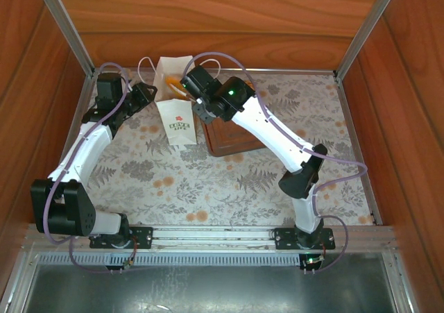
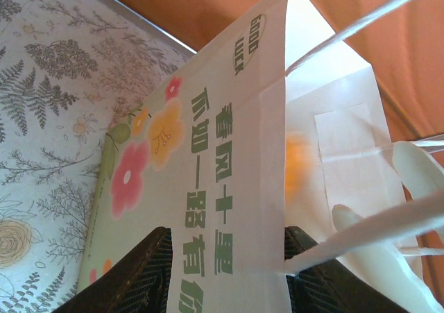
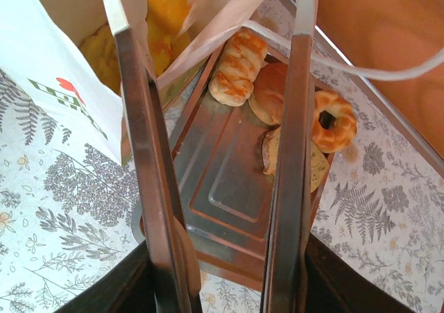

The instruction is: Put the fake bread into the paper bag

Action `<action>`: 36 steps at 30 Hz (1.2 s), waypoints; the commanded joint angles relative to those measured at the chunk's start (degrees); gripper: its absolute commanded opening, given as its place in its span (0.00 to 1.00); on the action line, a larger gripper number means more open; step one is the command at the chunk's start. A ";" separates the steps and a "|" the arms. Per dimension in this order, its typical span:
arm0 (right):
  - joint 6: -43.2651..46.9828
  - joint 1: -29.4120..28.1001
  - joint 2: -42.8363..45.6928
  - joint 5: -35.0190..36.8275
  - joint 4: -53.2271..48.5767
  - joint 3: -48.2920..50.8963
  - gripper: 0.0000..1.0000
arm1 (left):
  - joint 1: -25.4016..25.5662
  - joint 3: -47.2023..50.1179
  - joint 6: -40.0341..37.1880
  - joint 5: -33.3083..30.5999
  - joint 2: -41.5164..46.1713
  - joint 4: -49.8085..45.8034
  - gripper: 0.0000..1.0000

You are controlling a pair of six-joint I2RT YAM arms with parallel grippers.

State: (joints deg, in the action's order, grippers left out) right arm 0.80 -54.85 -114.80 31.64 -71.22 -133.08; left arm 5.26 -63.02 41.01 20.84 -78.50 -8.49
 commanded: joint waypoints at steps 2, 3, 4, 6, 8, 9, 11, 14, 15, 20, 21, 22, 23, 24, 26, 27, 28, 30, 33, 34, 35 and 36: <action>0.35 -0.53 -0.51 1.65 -0.70 -2.26 0.48 | -0.25 0.01 0.73 0.25 1.24 1.02 0.47; 0.19 -0.53 -0.42 1.44 -0.74 -2.32 0.48 | -0.21 0.01 0.82 0.30 1.24 1.02 0.47; 0.09 -0.53 -0.31 1.26 -0.64 -2.38 0.48 | -0.27 0.01 0.82 0.33 1.24 1.07 0.47; -0.17 -0.61 0.16 0.96 -0.35 -2.43 0.48 | -0.25 -0.09 0.99 0.54 1.24 1.11 0.47; -0.44 -0.68 0.70 0.67 -0.12 -2.36 0.48 | -0.20 -0.17 1.08 0.81 1.24 1.11 0.47; -0.61 -0.78 1.04 0.47 0.11 -2.28 0.47 | -0.27 -0.26 1.09 0.93 1.24 1.10 0.47; -0.80 -0.70 1.61 -0.11 0.50 -2.21 0.48 | -0.31 -0.26 1.22 1.17 1.24 1.24 0.47; -1.14 -0.82 2.79 -1.00 1.42 -1.66 0.47 | -0.26 -0.33 1.46 1.70 1.24 1.50 0.47; -1.30 -0.79 3.22 -1.35 1.82 -1.38 0.47 | -0.21 -0.34 1.53 2.03 1.24 1.63 0.47; -3.04 -0.79 5.65 -2.45 3.54 -0.87 0.47 | -0.25 -1.04 1.96 3.54 1.33 1.58 0.48; -3.48 -0.81 6.31 -3.03 3.94 -0.97 0.47 | -0.25 -1.21 1.91 3.59 1.41 1.52 0.49; -3.88 -0.79 6.96 -3.68 4.32 -0.88 0.46 | -0.25 -1.24 1.90 3.60 1.50 1.51 0.50; -4.28 -0.81 7.81 -4.41 4.79 -0.73 0.47 | -0.30 -1.43 1.96 3.45 1.58 1.39 0.51; -4.69 -0.80 8.75 -5.14 5.42 -0.54 0.47 | -0.26 -1.57 1.92 3.35 1.67 1.22 0.51; -5.47 -0.80 10.81 -6.74 6.63 0.38 0.47 | -0.30 -1.91 1.73 3.24 1.86 0.84 0.54; -5.99 -0.81 12.04 -7.53 7.40 1.12 0.47 | -0.29 -2.19 1.39 3.09 2.08 0.24 0.54; -6.43 -0.71 13.14 -8.56 8.24 1.95 0.47 | -0.26 -2.37 0.98 2.95 2.28 -0.34 0.55; -7.55 -0.62 16.22 -10.39 10.33 4.48 0.47 | -0.42 -2.50 0.32 2.22 3.19 -1.18 0.58; -9.40 -0.15 21.64 -12.87 13.13 8.77 0.47 | -0.72 -2.19 -0.16 1.25 4.84 -2.03 0.63; -9.94 0.13 23.17 -13.39 13.79 10.07 0.47 | -0.69 -2.05 -0.30 0.89 5.29 -2.28 0.64; -10.51 0.54 24.77 -14.04 14.34 11.53 0.47 | -0.81 -1.93 -0.47 0.48 5.90 -2.63 0.65; -11.17 1.11 26.24 -14.34 14.74 13.02 0.47 | -0.83 -1.74 -0.76 0.02 6.52 -2.92 0.66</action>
State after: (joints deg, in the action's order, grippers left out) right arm -6.98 -54.63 -92.44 20.16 -61.19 -122.54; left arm 4.99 -63.48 41.69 22.31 -74.32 -9.58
